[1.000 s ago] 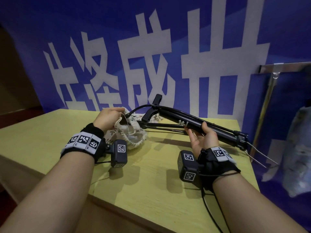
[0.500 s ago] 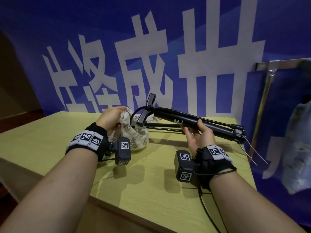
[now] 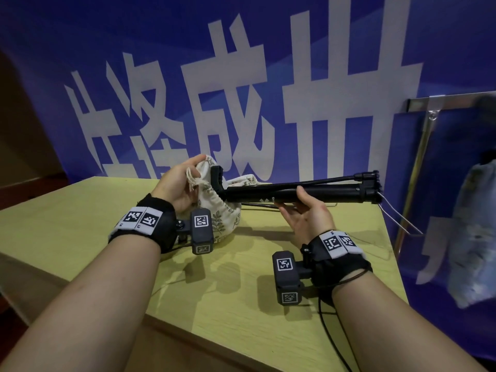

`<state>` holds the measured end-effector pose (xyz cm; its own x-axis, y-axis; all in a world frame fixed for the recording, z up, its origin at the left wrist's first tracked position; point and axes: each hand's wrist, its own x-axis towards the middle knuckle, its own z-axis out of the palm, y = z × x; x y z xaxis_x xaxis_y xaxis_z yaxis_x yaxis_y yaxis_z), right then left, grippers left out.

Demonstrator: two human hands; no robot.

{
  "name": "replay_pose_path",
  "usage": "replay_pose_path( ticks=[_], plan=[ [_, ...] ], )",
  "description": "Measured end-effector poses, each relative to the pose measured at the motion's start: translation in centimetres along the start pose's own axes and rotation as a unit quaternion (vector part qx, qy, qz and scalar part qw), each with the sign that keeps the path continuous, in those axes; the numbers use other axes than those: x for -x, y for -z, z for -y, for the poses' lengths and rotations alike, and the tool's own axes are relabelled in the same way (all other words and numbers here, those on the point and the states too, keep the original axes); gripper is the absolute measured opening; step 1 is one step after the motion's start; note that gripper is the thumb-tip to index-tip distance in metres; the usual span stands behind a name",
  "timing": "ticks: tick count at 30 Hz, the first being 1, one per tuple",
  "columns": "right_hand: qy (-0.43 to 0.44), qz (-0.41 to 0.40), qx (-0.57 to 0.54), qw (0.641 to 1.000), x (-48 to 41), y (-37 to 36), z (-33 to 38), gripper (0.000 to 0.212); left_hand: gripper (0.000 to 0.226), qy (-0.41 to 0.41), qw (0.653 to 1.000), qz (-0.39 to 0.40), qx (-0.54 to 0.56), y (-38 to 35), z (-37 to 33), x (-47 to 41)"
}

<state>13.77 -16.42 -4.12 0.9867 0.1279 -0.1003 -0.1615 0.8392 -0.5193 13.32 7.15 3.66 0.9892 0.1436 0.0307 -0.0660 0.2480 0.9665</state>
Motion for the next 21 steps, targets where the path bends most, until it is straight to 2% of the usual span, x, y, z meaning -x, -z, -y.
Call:
replay_pose_path(
  ticks=[6, 11, 14, 17, 21],
  plan=[
    [0.020, 0.028, 0.110, 0.993, 0.1, 0.0, -0.4, 0.043, 0.063, -0.022, 0.999, 0.015, -0.022, -0.9, -0.1, 0.3],
    [0.058, 0.019, 0.149, 0.987, 0.1, 0.0, -0.6, 0.029, 0.055, -0.019, 0.981, 0.063, -0.183, -1.7, 0.0, 0.1],
    [0.066, 0.021, 0.131, 0.989, 0.3, -0.1, -0.6, 0.021, 0.037, -0.041, 0.934, 0.091, -0.344, -2.3, 0.4, 0.0],
    [0.079, 0.021, 0.134, 0.988, 0.3, 0.0, -0.6, 0.020, 0.042, -0.074, 0.874, 0.097, -0.471, -3.8, 0.7, 0.8],
    [0.086, 0.031, 0.139, 0.986, 0.2, 0.1, -0.6, 0.021, 0.035, -0.087, 0.802, 0.138, -0.575, -5.8, 1.2, 1.1]
  ],
)
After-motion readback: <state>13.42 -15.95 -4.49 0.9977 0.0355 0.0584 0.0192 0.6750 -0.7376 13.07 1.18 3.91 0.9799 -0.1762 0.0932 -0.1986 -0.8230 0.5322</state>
